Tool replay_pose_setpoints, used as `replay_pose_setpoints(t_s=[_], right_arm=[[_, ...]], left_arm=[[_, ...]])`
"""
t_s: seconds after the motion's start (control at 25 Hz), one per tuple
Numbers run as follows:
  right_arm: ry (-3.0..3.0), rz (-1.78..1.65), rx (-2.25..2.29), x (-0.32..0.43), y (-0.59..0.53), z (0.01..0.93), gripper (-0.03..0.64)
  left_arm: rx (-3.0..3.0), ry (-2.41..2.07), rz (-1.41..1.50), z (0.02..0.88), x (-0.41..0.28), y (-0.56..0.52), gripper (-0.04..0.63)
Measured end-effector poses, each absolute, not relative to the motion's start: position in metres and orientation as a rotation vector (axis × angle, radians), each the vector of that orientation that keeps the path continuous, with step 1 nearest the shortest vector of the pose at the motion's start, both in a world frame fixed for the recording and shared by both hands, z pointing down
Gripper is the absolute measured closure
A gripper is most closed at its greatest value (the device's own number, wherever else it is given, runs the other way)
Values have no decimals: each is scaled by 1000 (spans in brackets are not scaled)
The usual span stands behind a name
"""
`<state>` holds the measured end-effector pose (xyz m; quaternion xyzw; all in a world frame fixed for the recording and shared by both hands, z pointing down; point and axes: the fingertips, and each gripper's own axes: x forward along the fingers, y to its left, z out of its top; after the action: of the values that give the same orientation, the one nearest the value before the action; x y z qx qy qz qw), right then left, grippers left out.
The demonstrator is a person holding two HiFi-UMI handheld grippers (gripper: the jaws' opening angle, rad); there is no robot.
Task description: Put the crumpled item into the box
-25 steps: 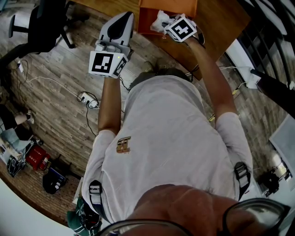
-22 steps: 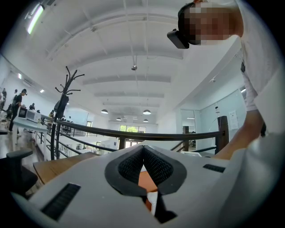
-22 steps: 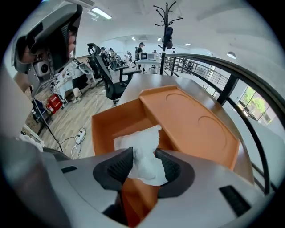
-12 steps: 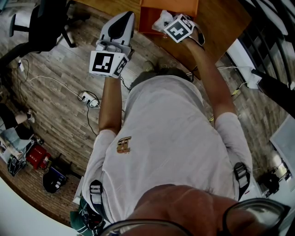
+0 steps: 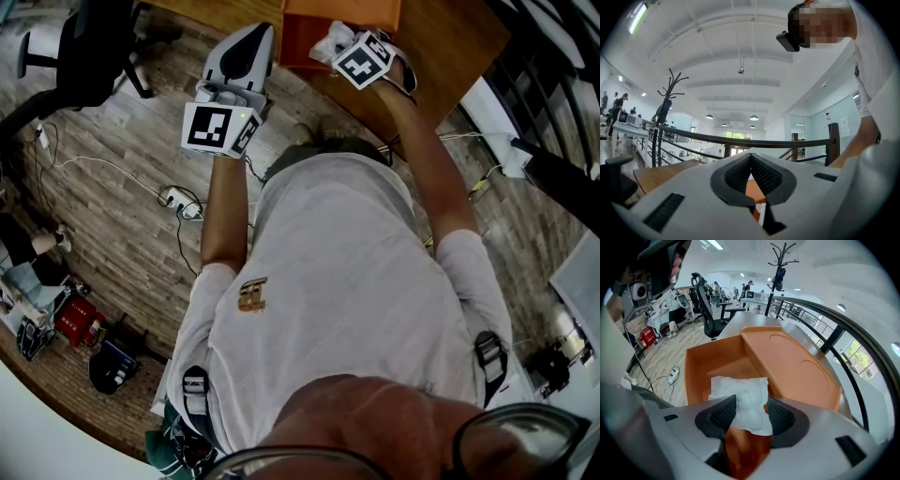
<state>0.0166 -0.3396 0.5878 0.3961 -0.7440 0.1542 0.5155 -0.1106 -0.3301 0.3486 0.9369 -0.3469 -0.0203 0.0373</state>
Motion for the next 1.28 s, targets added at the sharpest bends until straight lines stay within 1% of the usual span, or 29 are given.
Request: replay_pose_setpoints(t_s=[0.6, 1.0, 1.12, 1.2, 1.28], right_arm=[[-1922, 403, 1045, 34, -326, 563, 394], [-2234, 358, 1103, 18, -326, 493, 396], [-2346, 333, 1121, 12, -329, 467, 418], [-2425, 310, 1134, 9, -327, 447, 458], [-2500, 285, 1142, 5, -324, 428, 483]], left_arm=[[2884, -1022, -48, 352, -86, -329, 575], [2894, -1010, -39, 352, -77, -328, 575], [2897, -1005, -34, 352, -72, -330, 575], [2900, -1000, -30, 351, -68, -330, 575], [2902, -997, -29, 349, -65, -329, 575]])
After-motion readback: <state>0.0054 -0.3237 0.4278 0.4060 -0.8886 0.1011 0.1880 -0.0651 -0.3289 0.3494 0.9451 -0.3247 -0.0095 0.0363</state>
